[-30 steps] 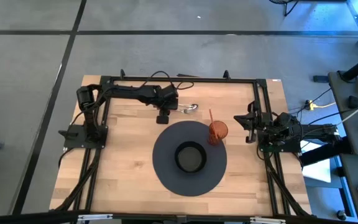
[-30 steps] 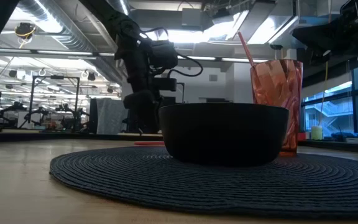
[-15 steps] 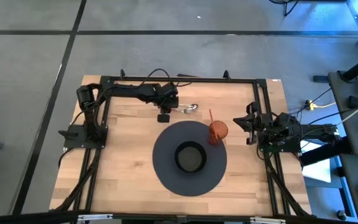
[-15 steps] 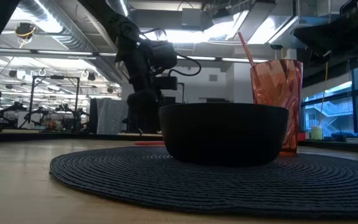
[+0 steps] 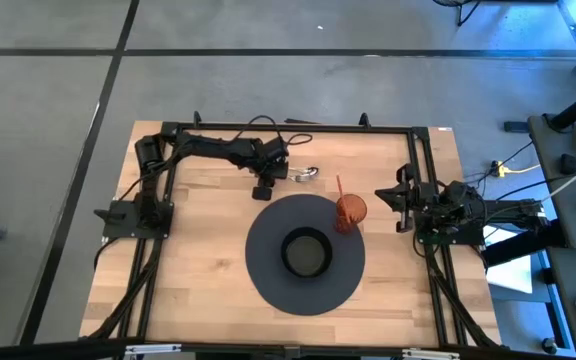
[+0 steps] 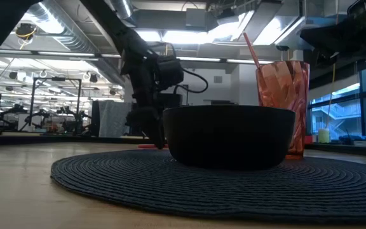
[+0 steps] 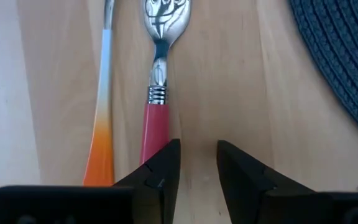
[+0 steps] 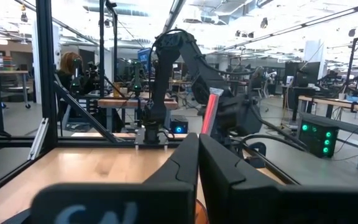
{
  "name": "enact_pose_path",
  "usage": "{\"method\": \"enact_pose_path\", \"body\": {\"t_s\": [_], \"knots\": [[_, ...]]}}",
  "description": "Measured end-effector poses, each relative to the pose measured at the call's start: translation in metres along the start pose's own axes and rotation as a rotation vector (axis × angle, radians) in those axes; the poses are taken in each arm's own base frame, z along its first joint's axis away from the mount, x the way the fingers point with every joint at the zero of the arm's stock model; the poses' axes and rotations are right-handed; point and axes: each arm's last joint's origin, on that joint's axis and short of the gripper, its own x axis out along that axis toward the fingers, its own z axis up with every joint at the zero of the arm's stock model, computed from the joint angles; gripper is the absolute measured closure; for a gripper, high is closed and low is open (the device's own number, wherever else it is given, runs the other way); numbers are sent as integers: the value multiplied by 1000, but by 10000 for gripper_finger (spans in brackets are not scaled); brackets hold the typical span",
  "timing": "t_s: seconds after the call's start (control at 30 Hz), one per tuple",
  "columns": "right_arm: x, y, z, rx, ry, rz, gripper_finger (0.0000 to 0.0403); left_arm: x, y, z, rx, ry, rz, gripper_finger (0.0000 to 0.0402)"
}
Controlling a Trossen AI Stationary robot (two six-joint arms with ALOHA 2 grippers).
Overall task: Pick & Place Utensil
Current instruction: Put the pink fork into the black bowl
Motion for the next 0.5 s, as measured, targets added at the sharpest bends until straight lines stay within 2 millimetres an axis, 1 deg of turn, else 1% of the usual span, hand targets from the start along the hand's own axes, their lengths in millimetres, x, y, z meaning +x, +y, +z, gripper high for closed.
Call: {"method": "enact_pose_path", "body": {"t_s": [0.13, 0.27, 0.37, 0.5], "knots": [[0, 0, -1, -3, 6, 0, 389, 0, 3, -2, -12, -20, -43, 304], [0, 0, -1, -2, 9, 0, 389, -3, 2, -3, -12, -10, -36, 308], [0, 0, -1, -2, 8, 0, 389, -9, 0, -2, 4, -11, -36, 308], [0, 0, -1, -2, 8, 0, 389, -17, 2, 4, 49, -62, -23, 307]]}}
